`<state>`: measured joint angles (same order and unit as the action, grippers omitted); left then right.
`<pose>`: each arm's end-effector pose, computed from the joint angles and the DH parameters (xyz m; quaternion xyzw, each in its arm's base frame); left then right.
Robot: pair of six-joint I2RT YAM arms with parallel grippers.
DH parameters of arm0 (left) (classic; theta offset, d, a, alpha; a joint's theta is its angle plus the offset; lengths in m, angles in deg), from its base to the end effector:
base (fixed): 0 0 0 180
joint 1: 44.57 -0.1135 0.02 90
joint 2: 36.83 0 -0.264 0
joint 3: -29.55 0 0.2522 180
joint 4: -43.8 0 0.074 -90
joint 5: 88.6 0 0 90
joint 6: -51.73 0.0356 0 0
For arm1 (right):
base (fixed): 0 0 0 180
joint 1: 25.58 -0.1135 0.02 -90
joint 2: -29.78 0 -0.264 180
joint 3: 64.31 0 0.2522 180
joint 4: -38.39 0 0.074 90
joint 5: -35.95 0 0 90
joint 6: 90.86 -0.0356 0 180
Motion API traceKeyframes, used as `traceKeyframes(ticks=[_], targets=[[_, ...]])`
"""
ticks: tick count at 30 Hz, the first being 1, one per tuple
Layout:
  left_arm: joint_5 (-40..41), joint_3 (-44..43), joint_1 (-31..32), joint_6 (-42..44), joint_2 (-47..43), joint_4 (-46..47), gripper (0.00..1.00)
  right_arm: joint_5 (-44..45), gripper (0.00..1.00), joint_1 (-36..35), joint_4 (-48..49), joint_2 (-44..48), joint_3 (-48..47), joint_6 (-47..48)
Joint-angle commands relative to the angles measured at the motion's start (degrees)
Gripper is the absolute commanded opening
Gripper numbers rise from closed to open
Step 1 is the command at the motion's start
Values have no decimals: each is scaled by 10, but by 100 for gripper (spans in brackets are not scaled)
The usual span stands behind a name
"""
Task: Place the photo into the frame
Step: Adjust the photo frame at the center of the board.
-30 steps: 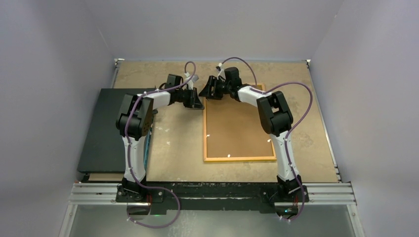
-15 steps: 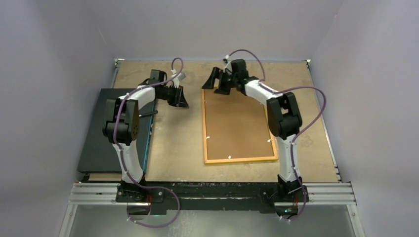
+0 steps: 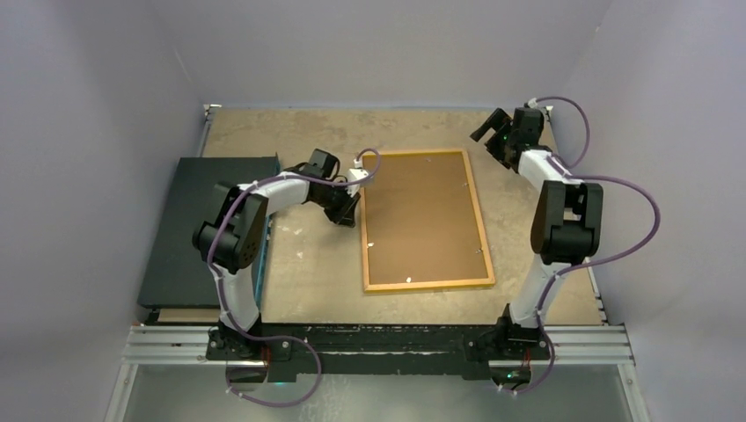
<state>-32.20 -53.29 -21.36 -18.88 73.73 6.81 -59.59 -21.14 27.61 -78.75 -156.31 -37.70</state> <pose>0.3417 -0.1680 0.1497 0.3983 0.8473 -0.2888 0.2001 0.4418 -0.0309 0.2418 0.2772 0.8072 0.1846 0.4874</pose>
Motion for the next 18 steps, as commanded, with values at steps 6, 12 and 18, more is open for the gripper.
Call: traceKeyframes(ticks=[6,12,18], targets=[[41,58,19,54,-44,4,12,-29,99,-54,-15,-113,-62,6],[23,67,28,62,-48,-7,12,-55,99,-120,-26,-168,-129,-2],[3,82,52,29,-50,9,12,-103,99,-214,-79,-266,-293,4]])
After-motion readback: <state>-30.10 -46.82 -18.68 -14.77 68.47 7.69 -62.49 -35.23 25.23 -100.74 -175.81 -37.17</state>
